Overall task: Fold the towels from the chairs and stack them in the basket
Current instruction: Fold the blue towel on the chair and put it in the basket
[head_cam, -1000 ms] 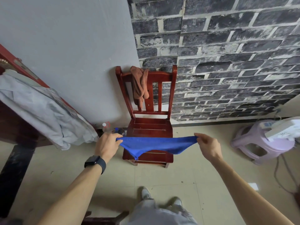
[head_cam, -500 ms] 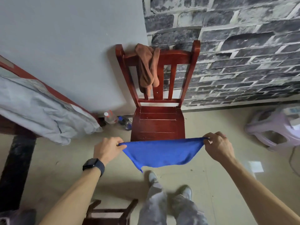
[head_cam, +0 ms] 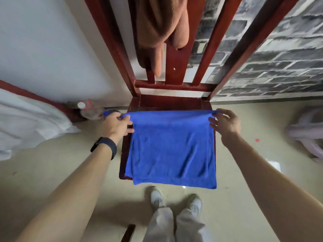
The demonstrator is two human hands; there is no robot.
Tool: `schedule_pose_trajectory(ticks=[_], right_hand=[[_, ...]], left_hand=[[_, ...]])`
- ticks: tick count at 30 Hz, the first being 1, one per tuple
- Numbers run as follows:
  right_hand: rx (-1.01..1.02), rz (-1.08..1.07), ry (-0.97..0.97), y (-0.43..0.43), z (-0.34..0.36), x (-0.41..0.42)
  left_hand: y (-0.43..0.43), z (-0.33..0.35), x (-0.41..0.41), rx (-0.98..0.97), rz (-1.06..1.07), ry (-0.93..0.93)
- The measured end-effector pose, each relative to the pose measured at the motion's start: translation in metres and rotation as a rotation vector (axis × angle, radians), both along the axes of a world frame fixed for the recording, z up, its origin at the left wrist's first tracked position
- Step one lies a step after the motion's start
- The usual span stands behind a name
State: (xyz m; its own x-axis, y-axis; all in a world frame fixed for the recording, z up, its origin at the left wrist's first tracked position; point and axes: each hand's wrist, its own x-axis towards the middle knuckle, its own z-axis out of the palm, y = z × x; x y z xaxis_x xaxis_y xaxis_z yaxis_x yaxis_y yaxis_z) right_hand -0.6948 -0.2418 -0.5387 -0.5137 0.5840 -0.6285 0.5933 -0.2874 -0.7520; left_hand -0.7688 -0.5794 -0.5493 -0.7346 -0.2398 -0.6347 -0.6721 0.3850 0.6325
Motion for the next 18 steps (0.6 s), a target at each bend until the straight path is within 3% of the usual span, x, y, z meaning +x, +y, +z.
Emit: schedule_pose_trajectory(ticks=[4, 9, 13, 16, 18], right_hand=[[0.024, 0.040, 0.011, 0.005, -0.036, -0.021], [-0.061, 0.259, 0.032, 0.007, -0.046, -0.009], [0.231, 0.240, -0.209, -0.011, -0.042, 0.064], [0.290, 0.266, -0.475, -0.037, -0.049, 0.144], [0.283, 0.354, -0.549, -0.054, -0.049, 0.182]], left_hand=[[0.014, -0.029, -0.027, 0.124, 0.109, 0.070], [0.022, -0.026, -0.023, 0.252, -0.085, 0.026], [0.009, -0.034, 0.050, -0.144, -0.106, 0.068], [-0.003, -0.038, 0.131, -0.327, 0.056, -0.007], [-0.008, -0.041, 0.176, -0.361, 0.099, -0.098]])
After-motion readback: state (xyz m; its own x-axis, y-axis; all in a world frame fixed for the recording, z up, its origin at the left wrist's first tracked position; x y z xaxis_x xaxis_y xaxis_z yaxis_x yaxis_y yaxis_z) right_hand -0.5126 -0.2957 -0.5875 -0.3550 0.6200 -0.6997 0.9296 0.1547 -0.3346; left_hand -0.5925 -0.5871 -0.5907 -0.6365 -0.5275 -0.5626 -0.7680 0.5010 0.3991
